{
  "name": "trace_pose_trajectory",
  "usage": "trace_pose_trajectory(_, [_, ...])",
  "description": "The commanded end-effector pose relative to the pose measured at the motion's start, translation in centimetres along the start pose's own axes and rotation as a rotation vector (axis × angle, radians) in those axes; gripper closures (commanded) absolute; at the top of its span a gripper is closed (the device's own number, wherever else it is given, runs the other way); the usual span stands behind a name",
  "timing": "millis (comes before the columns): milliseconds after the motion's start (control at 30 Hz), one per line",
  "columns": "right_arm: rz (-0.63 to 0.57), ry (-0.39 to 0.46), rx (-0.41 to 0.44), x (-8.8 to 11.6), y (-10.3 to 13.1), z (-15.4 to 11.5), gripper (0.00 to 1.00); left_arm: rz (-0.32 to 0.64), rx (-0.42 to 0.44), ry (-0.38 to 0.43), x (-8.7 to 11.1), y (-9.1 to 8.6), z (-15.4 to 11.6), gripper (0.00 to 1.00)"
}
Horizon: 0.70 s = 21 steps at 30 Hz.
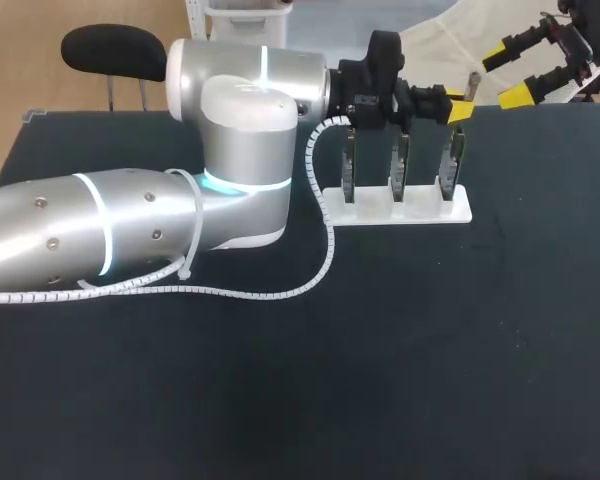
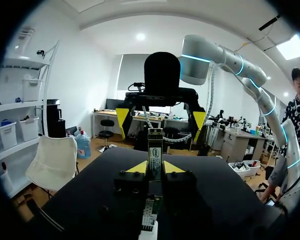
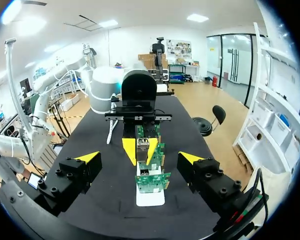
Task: Pick up the optical module with the left hand, and insert it into the network port with the right hand.
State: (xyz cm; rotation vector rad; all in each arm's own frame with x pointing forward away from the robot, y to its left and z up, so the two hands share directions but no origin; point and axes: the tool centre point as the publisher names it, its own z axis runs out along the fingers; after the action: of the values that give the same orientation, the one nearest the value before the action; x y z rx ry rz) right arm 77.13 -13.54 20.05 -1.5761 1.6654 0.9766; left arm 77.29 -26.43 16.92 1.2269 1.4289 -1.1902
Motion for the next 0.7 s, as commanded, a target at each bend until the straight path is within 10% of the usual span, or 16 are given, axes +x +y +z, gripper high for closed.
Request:
trace_pose_trajectory(33, [-0.004, -0.002, -0.004, -0.3, 0.1, 0.3, 0.00, 0.001, -0.002, -0.001, 0.0, 0.0, 0.1, 1.00])
trace_pose_trajectory(700, [-0.039, 0.001, -0.053, -1.6, 0.3, 1.8, 0.00, 0.001, -0.002, -0.001, 0.0, 0.0, 0.1, 1.00])
